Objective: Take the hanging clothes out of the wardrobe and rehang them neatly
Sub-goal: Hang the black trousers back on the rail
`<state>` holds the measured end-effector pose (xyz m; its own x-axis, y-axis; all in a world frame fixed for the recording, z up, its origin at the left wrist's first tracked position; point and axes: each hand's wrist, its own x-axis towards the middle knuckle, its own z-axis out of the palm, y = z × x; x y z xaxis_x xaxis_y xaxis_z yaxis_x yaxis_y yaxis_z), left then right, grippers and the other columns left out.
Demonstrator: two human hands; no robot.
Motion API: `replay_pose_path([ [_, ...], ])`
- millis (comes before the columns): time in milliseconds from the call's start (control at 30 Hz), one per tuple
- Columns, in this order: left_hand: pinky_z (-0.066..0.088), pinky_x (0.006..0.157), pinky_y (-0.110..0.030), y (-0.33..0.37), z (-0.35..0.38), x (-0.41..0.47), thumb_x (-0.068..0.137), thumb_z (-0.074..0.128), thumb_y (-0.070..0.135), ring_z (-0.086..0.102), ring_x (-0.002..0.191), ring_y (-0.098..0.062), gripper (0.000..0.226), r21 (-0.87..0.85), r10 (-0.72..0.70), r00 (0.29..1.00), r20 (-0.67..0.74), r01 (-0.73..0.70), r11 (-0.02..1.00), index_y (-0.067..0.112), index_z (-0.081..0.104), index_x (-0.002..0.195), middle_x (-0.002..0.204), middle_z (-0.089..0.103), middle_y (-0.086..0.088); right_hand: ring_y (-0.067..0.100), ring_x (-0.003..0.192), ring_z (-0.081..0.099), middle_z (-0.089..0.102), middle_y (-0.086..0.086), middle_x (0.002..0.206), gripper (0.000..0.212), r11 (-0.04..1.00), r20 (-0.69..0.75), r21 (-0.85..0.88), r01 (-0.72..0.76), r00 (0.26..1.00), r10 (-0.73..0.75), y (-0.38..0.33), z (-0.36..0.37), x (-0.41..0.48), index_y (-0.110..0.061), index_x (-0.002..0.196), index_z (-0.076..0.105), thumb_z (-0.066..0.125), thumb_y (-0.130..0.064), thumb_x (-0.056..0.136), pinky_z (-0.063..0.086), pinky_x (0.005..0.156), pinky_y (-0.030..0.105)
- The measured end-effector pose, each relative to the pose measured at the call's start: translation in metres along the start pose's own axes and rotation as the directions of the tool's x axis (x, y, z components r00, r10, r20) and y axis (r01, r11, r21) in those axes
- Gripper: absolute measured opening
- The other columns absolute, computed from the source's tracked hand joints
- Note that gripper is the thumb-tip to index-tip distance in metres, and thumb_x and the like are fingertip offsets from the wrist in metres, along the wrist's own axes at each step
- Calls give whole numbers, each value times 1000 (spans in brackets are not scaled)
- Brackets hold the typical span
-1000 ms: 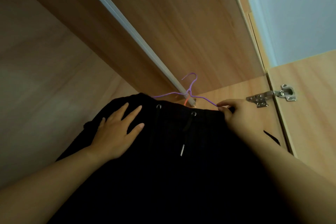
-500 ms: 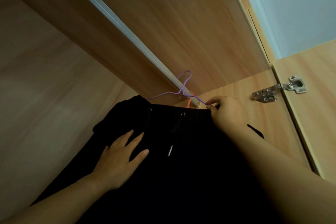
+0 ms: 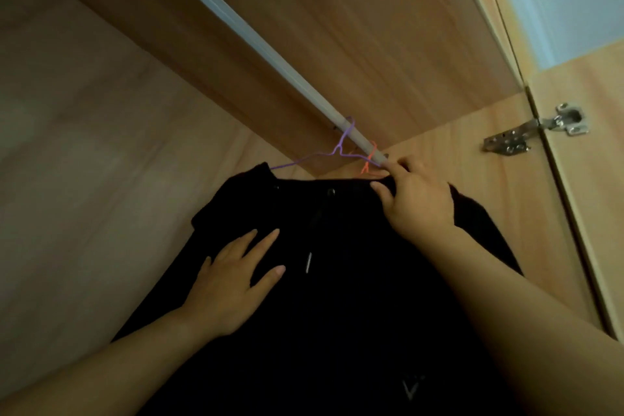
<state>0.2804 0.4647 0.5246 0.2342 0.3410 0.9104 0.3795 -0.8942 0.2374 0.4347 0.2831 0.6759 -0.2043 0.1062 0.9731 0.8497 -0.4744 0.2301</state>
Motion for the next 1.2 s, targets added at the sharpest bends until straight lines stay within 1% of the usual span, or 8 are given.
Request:
replay_pose_path([
  [67, 11, 114, -54, -2, 0, -22, 70, 8, 81, 6, 143, -12, 76, 39, -14, 999, 32, 12, 999, 56, 2, 141, 157, 6, 11, 30, 136, 27, 30, 11, 148, 50, 997, 33, 79, -11, 999, 8, -13, -3, -38, -24, 138, 43, 43, -48, 93, 23, 110, 45],
  [133, 11, 114, -55, -5, 0, -50, 69, 8, 82, 7, 143, -12, 77, 76, -19, 999, 48, 15, 997, 55, 2, 142, 157, 6, 10, 24, 143, 10, 13, 4, 156, 56, 981, 139, 188, -55, 990, 29, -30, -6, -85, -28, 144, 32, 37, -52, 94, 12, 115, 44],
  [300, 8, 115, -52, -10, -2, -153, 72, 5, 79, 8, 143, -10, 75, 191, -61, 992, 114, 39, 981, 54, 5, 142, 157, 9, 12, 12, 144, 7, 14, -4, 156, 59, 932, 369, 340, -124, 930, -10, -76, -17, -237, -31, 146, 23, 30, -56, 92, 0, 114, 33],
  [467, 10, 113, -53, -18, 0, -266, 77, 5, 78, 12, 143, -11, 72, 275, -95, 973, 212, 34, 961, 51, 9, 143, 155, 17, 12, 9, 144, -1, 8, -9, 157, 63, 869, 583, 427, -251, 810, -53, -108, -39, -360, -34, 147, 18, 24, -62, 90, 0, 115, 35],
  [600, 19, 112, -57, -22, -3, -344, 81, 9, 76, 21, 141, -14, 71, 270, -133, 941, 312, 46, 962, 45, 18, 145, 153, 26, 8, 11, 144, 4, 12, -8, 156, 74, 864, 684, 399, -307, 727, -58, -128, -65, -433, -33, 146, 21, 10, -68, 83, 7, 114, 39],
  [733, 26, 108, -58, -17, -7, -404, 86, 15, 70, 28, 139, -20, 67, 237, -126, 903, 410, 28, 971, 40, 25, 145, 150, 32, 3, 15, 143, 13, 19, -5, 155, 70, 870, 766, 337, -359, 642, -32, -145, -99, -502, -30, 146, 26, 17, -66, 87, 17, 114, 45],
  [933, 23, 111, -56, -6, -5, -491, 87, 14, 69, 26, 140, -17, 65, 108, -72, 774, 629, 5, 994, 39, 26, 144, 150, 32, 5, 24, 137, 33, 38, 2, 147, 65, 862, 878, 148, -485, 465, 111, -179, -167, -592, -23, 139, 42, 25, -62, 91, 36, 105, 52],
  [1200, 33, 104, -47, 23, -2, -613, 87, 26, 66, 44, 127, -23, 64, -162, 151, 488, 860, -19, 987, 32, 39, 139, 140, 47, 0, 32, 132, 39, 43, 8, 144, 66, 789, 940, -186, -585, 129, 317, -212, -299, -694, -19, 135, 47, 23, -62, 91, 38, 102, 53],
])
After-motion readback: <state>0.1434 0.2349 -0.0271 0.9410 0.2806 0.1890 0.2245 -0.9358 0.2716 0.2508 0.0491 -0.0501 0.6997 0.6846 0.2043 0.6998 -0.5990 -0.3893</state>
